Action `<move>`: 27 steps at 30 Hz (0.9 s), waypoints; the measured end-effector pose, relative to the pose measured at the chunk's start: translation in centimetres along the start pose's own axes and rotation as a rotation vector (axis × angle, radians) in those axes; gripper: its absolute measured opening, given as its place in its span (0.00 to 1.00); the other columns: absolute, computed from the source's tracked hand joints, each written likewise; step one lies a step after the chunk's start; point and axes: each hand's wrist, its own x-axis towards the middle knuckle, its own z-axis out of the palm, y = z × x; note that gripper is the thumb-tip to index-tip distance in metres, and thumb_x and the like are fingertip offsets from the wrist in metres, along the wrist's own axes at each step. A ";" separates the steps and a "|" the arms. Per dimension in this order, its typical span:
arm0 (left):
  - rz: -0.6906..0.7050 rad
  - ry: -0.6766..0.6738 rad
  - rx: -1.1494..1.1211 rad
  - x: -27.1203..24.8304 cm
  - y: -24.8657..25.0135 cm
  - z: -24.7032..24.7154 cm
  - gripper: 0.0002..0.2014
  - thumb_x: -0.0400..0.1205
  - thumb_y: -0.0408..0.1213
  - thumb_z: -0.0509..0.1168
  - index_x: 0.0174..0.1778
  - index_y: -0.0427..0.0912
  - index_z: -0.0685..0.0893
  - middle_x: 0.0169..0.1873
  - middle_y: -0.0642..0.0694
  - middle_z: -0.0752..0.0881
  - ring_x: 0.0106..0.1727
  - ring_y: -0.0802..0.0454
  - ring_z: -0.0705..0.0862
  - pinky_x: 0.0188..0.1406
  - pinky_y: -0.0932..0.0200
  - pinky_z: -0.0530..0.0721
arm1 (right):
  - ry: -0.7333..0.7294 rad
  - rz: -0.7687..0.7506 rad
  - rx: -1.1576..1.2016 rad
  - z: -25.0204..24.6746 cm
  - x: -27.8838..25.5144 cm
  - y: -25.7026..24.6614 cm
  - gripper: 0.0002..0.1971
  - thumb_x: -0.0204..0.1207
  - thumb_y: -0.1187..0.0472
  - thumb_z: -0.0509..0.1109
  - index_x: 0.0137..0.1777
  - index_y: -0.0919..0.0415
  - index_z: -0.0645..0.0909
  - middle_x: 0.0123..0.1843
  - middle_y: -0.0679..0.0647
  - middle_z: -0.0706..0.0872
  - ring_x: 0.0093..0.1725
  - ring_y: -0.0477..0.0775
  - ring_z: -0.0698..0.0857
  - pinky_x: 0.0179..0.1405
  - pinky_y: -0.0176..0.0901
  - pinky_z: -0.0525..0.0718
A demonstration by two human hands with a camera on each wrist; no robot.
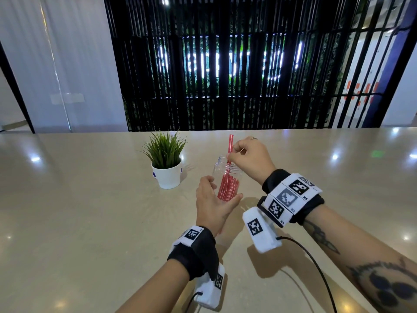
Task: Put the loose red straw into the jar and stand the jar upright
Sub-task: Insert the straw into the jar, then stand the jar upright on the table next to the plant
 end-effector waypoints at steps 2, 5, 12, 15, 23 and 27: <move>-0.002 0.016 0.009 0.2 0.1 -0.1 0.37 0.60 0.55 0.76 0.58 0.42 0.68 0.48 0.46 0.75 0.54 0.48 0.75 0.55 0.53 0.78 | 0.005 -0.002 0.009 -0.1 -0.1 0.0 0.05 0.69 0.61 0.70 0.33 0.58 0.79 0.44 0.55 0.76 0.44 0.51 0.74 0.45 0.41 0.67; -0.005 0.035 0.016 0.4 0.2 -0.2 0.38 0.59 0.56 0.76 0.59 0.42 0.69 0.49 0.46 0.76 0.53 0.47 0.75 0.56 0.50 0.79 | 0.030 -0.009 0.060 -0.7 0.0 -0.2 0.04 0.68 0.60 0.71 0.36 0.59 0.80 0.46 0.55 0.78 0.45 0.50 0.75 0.45 0.41 0.69; -0.045 0.026 -0.015 0.4 0.9 -0.3 0.45 0.57 0.65 0.69 0.63 0.41 0.66 0.52 0.45 0.75 0.57 0.45 0.75 0.60 0.50 0.77 | 0.141 0.044 0.189 -0.9 -1.6 1.2 0.11 0.74 0.69 0.62 0.56 0.63 0.75 0.52 0.55 0.76 0.47 0.52 0.75 0.48 0.38 0.70; -0.056 -0.009 -0.050 0.5 1.5 -0.5 0.46 0.59 0.67 0.64 0.66 0.39 0.64 0.56 0.43 0.72 0.61 0.44 0.72 0.64 0.49 0.75 | -0.035 0.130 0.174 0.3 -3.7 3.1 0.16 0.73 0.72 0.59 0.60 0.63 0.72 0.53 0.57 0.76 0.50 0.53 0.76 0.49 0.39 0.71; -0.094 -0.119 -0.051 0.6 2.8 -0.3 0.43 0.72 0.56 0.66 0.78 0.46 0.50 0.60 0.40 0.69 0.67 0.43 0.66 0.70 0.45 0.70 | -0.426 0.148 0.341 3.4 -6.3 4.1 0.32 0.65 0.74 0.68 0.67 0.63 0.58 0.59 0.57 0.78 0.53 0.46 0.81 0.49 0.35 0.83; -0.092 -0.235 -0.127 0.5 3.4 -1.0 0.28 0.72 0.51 0.55 0.69 0.62 0.58 0.48 0.51 0.68 0.62 0.47 0.67 0.64 0.52 0.70 | -0.316 0.194 0.327 4.0 -6.1 4.5 0.38 0.55 0.63 0.70 0.66 0.55 0.57 0.57 0.55 0.77 0.59 0.56 0.81 0.60 0.53 0.83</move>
